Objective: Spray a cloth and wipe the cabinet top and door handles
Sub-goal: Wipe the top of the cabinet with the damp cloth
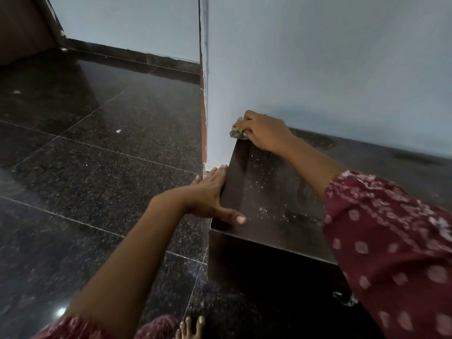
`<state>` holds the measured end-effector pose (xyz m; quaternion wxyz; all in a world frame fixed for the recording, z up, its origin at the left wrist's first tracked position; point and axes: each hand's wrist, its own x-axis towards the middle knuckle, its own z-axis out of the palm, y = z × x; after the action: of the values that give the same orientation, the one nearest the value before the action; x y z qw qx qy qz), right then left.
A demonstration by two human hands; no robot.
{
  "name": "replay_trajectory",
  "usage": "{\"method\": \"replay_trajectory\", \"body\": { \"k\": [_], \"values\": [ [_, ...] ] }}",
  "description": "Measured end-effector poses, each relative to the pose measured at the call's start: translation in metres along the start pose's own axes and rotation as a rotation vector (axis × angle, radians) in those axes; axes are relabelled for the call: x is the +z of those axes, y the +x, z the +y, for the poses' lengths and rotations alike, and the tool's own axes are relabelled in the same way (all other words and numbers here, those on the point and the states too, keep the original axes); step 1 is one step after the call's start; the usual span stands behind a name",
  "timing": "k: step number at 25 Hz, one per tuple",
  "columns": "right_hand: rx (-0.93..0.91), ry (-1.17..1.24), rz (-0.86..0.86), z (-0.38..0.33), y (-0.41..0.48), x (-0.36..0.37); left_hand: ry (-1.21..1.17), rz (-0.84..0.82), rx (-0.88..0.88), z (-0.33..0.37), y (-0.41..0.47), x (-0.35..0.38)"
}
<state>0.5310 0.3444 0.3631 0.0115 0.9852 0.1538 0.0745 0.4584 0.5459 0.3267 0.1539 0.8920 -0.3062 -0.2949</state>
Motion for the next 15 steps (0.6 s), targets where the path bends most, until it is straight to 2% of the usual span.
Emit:
{"method": "replay_trajectory", "body": {
  "k": [4,7,12,15],
  "values": [
    [0.178,0.013,-0.006,0.024,0.035,0.007,0.174,0.248,0.016,0.021,0.024,0.006],
    [0.276,0.033,0.032,0.026,0.041,0.009,0.208,0.314,0.016,0.022,0.030,0.012],
    [0.226,0.047,0.100,-0.007,-0.015,0.006,0.099,0.271,-0.010,0.016,0.024,0.010],
    [0.139,0.068,0.135,-0.039,-0.064,-0.002,-0.076,0.356,-0.033,0.014,0.016,0.004]
  ]
}}
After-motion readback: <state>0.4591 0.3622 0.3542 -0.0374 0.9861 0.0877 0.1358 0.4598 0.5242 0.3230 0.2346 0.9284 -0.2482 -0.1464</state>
